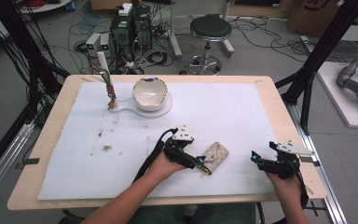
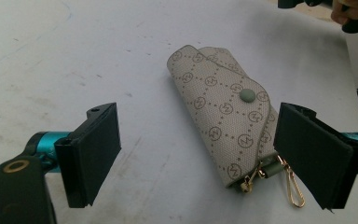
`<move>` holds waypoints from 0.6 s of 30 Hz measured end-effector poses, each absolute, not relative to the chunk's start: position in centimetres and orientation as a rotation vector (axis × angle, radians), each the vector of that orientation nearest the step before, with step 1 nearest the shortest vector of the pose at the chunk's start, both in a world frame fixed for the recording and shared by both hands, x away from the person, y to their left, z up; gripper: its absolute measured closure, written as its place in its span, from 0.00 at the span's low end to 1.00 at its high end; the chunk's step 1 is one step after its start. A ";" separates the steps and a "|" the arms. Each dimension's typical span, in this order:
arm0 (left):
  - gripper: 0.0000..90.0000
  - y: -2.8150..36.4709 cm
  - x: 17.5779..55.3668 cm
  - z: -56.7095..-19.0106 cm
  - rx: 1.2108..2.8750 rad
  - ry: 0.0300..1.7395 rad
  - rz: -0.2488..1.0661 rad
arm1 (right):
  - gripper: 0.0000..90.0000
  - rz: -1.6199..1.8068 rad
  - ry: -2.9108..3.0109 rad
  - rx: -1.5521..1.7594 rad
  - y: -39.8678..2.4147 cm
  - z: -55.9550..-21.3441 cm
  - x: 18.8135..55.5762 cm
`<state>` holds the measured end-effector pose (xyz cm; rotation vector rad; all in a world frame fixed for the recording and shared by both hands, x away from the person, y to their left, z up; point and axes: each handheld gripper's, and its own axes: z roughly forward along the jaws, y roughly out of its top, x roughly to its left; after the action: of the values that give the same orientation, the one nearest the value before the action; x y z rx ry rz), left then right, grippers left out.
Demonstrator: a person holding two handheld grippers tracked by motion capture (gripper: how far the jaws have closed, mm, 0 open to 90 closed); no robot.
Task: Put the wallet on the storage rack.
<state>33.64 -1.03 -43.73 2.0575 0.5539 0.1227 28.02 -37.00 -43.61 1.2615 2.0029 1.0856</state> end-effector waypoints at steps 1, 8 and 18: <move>0.16 -1.3 33.6 -43.7 2.065 0.552 0.123 | 0.17 1.088 2.003 1.260 -36.9 -43.6 28.0; 0.16 -3.7 33.0 -43.7 2.105 0.509 0.114 | 0.17 1.094 2.010 1.253 -36.7 -43.6 28.2; 0.16 -5.8 32.5 -44.0 2.186 0.488 0.189 | 0.17 1.094 2.029 1.233 -36.1 -43.6 28.7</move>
<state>32.54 -5.84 -43.96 2.1856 0.4880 0.1895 28.71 -36.06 -43.60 1.2333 2.0295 1.0945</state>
